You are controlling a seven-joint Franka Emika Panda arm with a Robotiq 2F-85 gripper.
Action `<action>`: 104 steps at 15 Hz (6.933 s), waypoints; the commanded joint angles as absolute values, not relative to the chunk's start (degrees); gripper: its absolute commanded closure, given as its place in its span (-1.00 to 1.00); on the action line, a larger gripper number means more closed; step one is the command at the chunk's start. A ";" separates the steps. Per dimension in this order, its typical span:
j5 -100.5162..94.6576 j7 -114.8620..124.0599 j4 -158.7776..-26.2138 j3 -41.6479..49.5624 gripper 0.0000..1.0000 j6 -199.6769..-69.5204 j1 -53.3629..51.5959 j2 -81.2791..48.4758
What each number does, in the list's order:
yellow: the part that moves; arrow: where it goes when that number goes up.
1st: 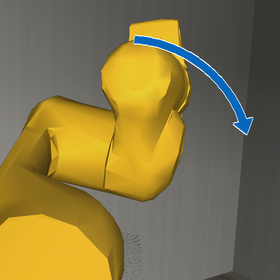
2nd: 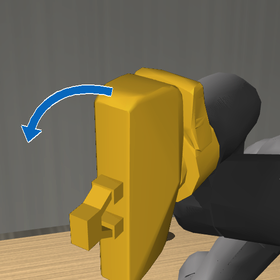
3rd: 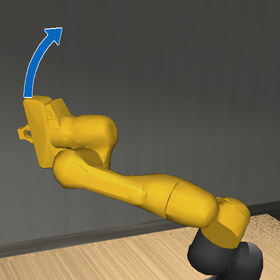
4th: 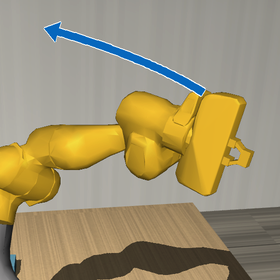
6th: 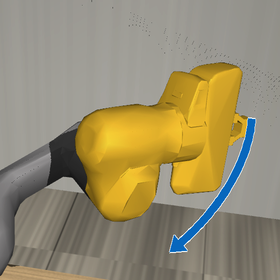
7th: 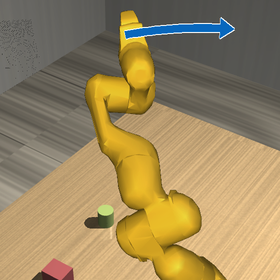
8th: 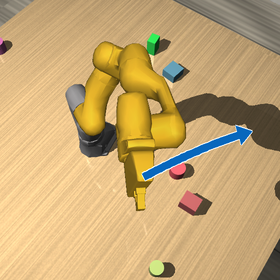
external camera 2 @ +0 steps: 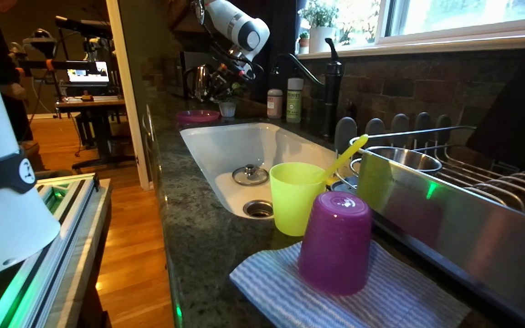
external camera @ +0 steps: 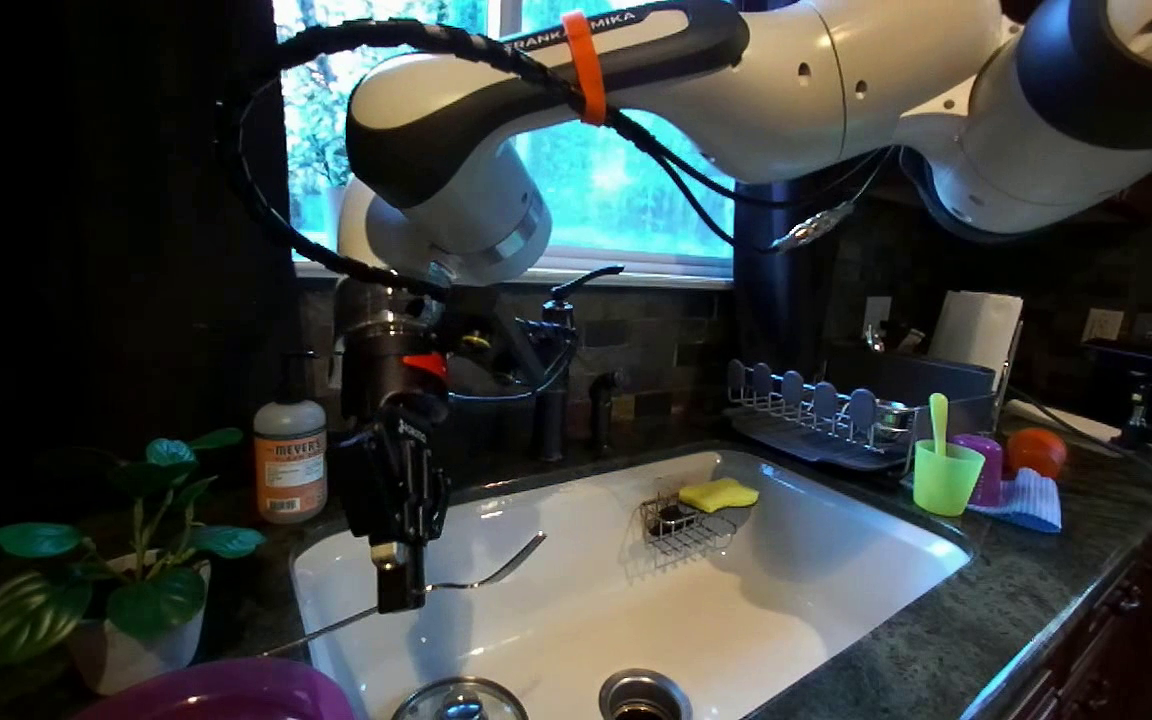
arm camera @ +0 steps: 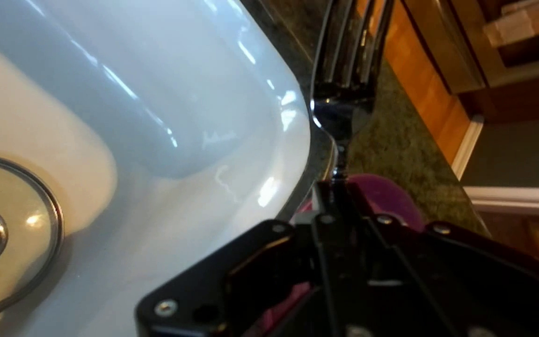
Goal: Pick up the fork on the counter and put it on the pink plate
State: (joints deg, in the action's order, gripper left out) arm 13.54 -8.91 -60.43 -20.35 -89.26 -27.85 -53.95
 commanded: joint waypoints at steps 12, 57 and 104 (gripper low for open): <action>8.31 -13.32 -42.18 -20.69 0.96 -81.40 -34.06 -63.03; -8.11 -50.21 -25.21 -6.83 0.96 -99.93 -50.95 -73.19; -15.68 -19.33 -26.95 1.79 -1.00 -92.88 -64.98 -56.65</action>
